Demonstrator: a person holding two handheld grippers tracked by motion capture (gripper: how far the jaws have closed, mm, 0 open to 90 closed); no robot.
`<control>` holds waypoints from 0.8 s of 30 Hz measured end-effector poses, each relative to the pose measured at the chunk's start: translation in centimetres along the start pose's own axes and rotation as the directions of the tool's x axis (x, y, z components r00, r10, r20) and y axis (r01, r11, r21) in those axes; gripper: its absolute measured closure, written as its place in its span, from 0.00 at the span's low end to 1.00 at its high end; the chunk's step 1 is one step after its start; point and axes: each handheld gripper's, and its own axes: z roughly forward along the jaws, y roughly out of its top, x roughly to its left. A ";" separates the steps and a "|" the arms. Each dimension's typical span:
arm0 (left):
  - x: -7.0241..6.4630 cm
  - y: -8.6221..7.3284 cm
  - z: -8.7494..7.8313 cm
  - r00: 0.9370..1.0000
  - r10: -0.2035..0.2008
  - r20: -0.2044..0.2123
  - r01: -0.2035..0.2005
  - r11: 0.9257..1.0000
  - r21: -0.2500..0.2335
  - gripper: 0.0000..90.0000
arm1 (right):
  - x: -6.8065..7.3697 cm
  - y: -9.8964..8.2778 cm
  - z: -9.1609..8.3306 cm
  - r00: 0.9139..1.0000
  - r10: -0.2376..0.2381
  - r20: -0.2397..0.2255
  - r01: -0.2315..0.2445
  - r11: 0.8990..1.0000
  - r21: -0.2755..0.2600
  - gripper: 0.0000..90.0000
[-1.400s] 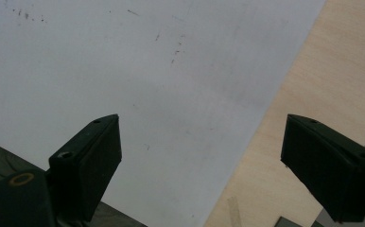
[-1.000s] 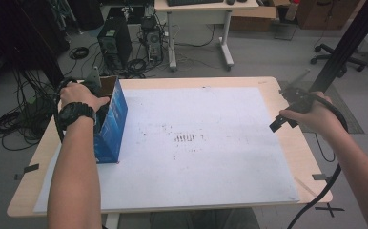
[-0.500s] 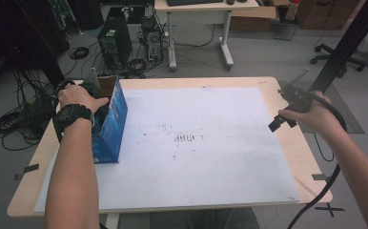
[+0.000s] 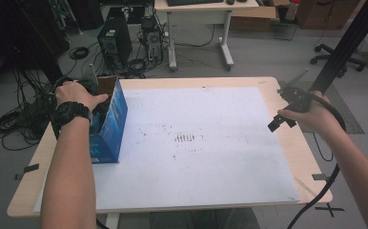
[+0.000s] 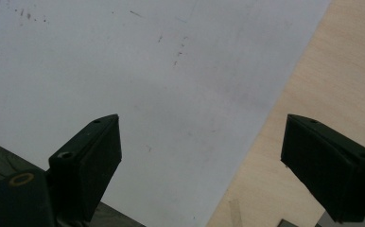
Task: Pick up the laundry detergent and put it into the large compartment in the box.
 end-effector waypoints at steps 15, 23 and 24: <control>-0.1 -0.4 -1.8 1.000 -0.011 -0.012 0.010 1.000 -0.026 0.25 | 0.1 -0.1 -0.2 1.000 -0.005 -0.002 0.005 1.000 -0.007 0.14; -0.4 -0.5 -2.9 1.000 -0.001 -0.025 0.000 0.999 -0.047 0.25 | 0.0 -0.1 -0.3 1.000 -0.005 -0.004 0.005 1.000 -0.010 0.14; -0.4 -0.5 -3.0 1.000 -0.002 -0.024 0.000 0.999 -0.054 0.25 | 0.0 -0.1 -0.3 1.000 -0.005 -0.004 0.005 1.000 -0.010 0.14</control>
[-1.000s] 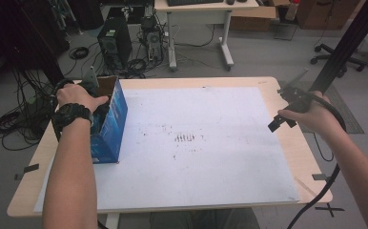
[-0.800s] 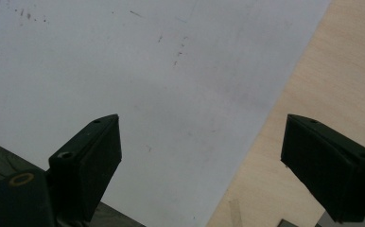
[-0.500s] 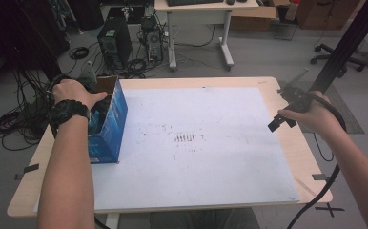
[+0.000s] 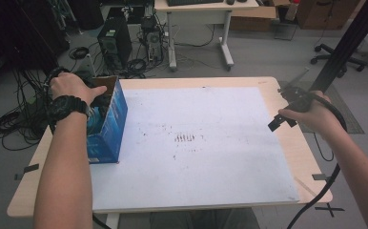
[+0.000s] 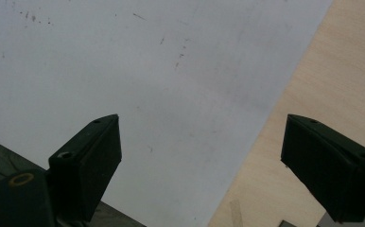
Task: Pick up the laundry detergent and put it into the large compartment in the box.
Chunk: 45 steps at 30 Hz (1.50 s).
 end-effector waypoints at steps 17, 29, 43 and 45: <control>-0.8 -0.4 -3.1 0.999 0.034 -0.042 -0.037 0.997 -0.061 0.23 | 0.3 0.0 -0.1 1.000 -0.007 -0.003 0.007 1.000 -0.004 0.14; -1.5 -0.8 -4.8 0.997 0.061 -0.037 -0.064 0.993 -0.098 0.22 | 0.4 0.1 -0.3 1.000 -0.010 -0.004 0.010 1.000 -0.009 0.14; -3.3 -1.2 -5.7 0.991 0.131 -0.010 -0.131 0.981 -0.141 0.19 | 0.3 -0.1 -0.6 1.000 -0.005 -0.005 0.005 1.000 -0.015 0.14; -3.8 -1.2 -5.8 0.989 0.145 -0.007 -0.144 0.979 -0.143 0.19 | 0.3 -0.1 -0.6 1.000 -0.005 -0.004 0.005 1.000 -0.015 0.14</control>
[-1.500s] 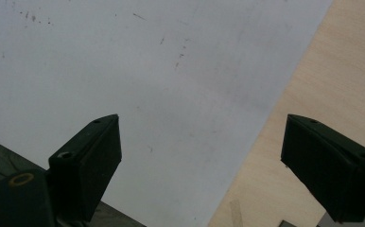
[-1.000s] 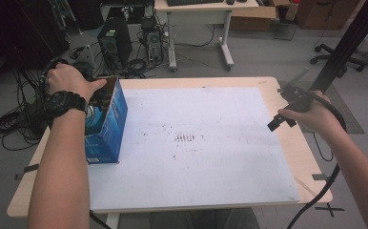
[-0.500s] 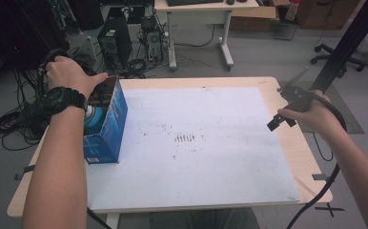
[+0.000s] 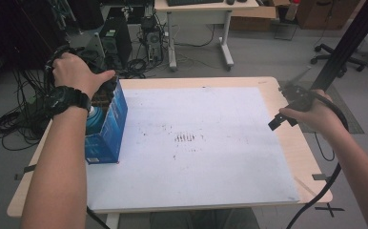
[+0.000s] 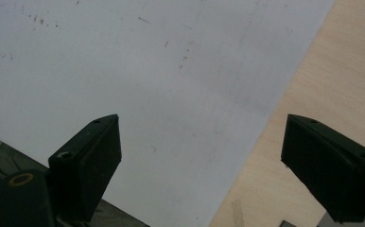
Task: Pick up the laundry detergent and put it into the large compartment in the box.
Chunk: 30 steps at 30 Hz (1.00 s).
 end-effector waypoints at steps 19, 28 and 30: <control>-5.6 0.6 -0.1 0.990 0.139 0.037 -0.139 0.990 -0.013 0.19 | -0.3 -0.5 -0.5 1.000 0.003 0.001 -0.003 1.000 -0.007 0.14; -8.1 0.8 0.4 0.981 0.189 0.054 -0.188 0.982 -0.010 0.19 | -0.4 -0.7 -0.5 1.000 0.004 -0.002 -0.004 1.000 -0.013 0.14; -8.7 0.8 0.6 0.979 0.198 0.056 -0.198 0.980 -0.012 0.19 | -0.4 -0.8 -0.6 1.000 0.005 -0.002 -0.005 1.000 -0.014 0.14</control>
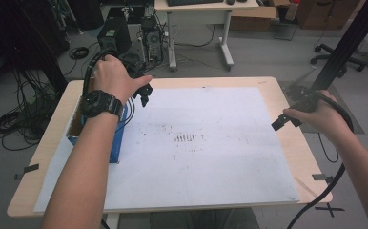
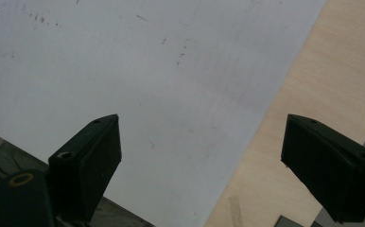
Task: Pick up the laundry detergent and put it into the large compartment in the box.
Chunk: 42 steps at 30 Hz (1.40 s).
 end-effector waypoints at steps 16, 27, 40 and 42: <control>-4.0 0.8 1.7 0.996 0.084 0.021 -0.084 0.996 0.018 0.19 | -0.1 -0.2 0.2 1.000 -0.004 -0.006 0.004 1.000 -0.001 0.14; -6.5 1.1 3.8 0.990 0.131 0.042 -0.132 0.991 0.030 0.20 | -0.1 -0.2 0.4 1.000 -0.001 -0.007 0.001 1.000 0.001 0.14; -9.1 1.4 5.9 0.983 0.175 0.050 -0.178 0.982 0.060 0.20 | -0.1 -0.6 0.3 1.000 0.001 -0.008 -0.001 1.000 -0.003 0.14; -9.5 1.4 6.1 0.982 0.182 0.047 -0.185 0.981 0.064 0.20 | -0.1 -0.7 0.2 1.000 0.003 -0.007 -0.003 1.000 -0.004 0.14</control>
